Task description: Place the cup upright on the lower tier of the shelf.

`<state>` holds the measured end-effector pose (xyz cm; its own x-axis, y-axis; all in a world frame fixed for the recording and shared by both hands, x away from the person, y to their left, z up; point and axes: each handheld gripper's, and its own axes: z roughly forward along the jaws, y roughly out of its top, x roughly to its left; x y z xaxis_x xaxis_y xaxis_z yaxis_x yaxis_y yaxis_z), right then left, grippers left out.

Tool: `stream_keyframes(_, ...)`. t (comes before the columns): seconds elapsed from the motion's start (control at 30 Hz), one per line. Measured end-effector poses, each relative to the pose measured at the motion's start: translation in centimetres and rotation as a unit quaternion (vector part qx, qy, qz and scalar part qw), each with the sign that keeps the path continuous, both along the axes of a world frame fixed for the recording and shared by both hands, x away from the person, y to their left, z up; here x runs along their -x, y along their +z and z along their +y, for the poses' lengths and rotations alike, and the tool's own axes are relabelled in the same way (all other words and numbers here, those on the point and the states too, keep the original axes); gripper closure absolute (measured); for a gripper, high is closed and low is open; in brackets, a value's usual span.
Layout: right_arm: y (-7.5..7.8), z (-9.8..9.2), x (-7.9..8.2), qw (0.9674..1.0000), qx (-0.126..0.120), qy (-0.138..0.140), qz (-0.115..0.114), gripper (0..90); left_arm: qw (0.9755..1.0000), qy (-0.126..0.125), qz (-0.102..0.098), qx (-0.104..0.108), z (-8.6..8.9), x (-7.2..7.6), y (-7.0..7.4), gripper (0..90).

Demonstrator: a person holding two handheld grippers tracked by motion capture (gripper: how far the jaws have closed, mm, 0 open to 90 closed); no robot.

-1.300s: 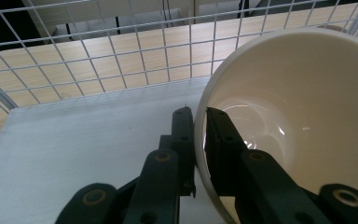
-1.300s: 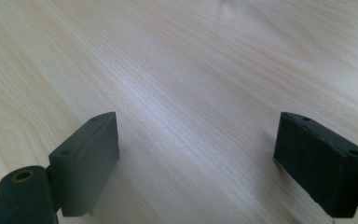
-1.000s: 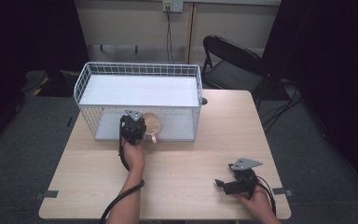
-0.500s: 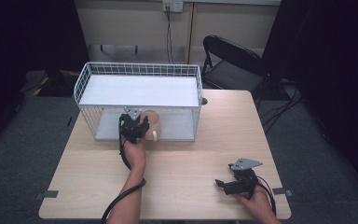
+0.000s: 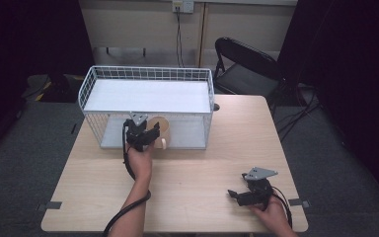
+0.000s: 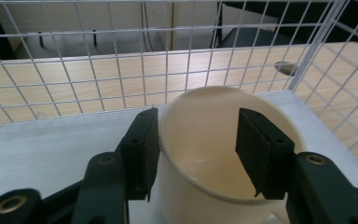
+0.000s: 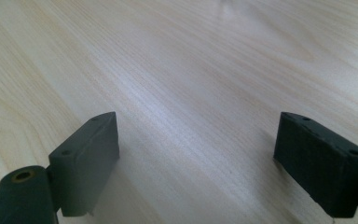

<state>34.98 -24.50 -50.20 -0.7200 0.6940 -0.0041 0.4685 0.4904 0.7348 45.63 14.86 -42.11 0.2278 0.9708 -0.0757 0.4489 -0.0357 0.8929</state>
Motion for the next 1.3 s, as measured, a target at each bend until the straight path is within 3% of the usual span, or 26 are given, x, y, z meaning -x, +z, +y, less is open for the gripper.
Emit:
stream_keyframes(0.1,0.0,0.0,0.0,1.0,0.0,0.0,0.0,13.3,0.9999,-0.005,-0.003,-0.009,0.2,0.4,0.2,47.8)
stream_keyframes(0.27,0.0,0.0,0.0,1.0,0.0,0.0,0.0,13.2,0.9999,-0.012,-0.002,-0.004,0.6,1.1,0.4,44.5)
stream_keyframes(0.57,0.0,0.0,0.0,1.0,0.0,0.0,0.0,13.3,0.9994,-0.028,0.006,0.019,1.1,2.1,-0.2,38.4)
stream_keyframes(0.67,0.0,0.0,0.0,1.0,0.0,0.0,0.0,13.3,0.999,-0.044,0.007,0.009,0.9,2.5,-0.2,37.2)
stream_keyframes(0.9,0.0,0.0,0.0,1.0,0.0,0.0,0.0,13.2,0.9987,-0.049,0.014,0.003,0.6,2.4,-0.2,37.6)
stream_keyframes(1.3,0.0,0.0,0.0,1.0,0.0,0.0,0.0,13.3,0.9985,-0.048,0.021,0.014,0.3,1.6,-0.6,39.7)
